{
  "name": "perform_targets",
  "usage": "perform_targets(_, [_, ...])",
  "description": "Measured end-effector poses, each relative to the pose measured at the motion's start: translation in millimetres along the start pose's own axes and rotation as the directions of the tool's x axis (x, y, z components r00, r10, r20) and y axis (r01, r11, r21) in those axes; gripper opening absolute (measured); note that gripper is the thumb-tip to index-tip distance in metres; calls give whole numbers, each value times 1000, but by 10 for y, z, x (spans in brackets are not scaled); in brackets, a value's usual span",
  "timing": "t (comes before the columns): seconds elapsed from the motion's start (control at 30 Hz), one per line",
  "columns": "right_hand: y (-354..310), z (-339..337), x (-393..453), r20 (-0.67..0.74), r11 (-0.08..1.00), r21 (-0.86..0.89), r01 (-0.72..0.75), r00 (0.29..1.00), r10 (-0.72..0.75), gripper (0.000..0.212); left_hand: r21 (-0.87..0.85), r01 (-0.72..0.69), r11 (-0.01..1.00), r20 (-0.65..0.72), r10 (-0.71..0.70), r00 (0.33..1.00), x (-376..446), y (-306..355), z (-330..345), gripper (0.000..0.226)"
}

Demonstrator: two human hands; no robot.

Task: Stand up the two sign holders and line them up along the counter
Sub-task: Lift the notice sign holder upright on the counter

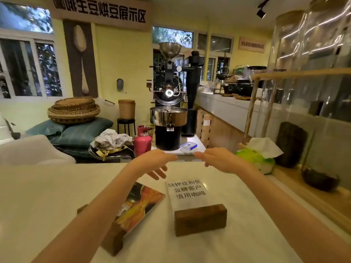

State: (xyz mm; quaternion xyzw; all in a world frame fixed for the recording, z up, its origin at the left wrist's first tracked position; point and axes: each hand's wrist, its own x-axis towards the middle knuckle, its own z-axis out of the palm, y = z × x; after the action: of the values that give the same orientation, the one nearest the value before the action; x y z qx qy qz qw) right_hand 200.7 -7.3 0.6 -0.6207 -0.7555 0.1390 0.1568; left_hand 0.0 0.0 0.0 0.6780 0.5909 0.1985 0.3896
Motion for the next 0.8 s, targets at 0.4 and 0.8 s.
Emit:
perform_targets(0.4, [550, 579, -77, 286, 924, 36, -380, 890, 354, 56, -41, 287, 957, 125, -280, 952, 72, -507, 524, 59])
perform_targets(0.8, [612, 839, -155, 203, 885, 274, -377, 922, 330, 41, -320, 259, 911, 115, -235, 965, 65, -727, 817, 39])
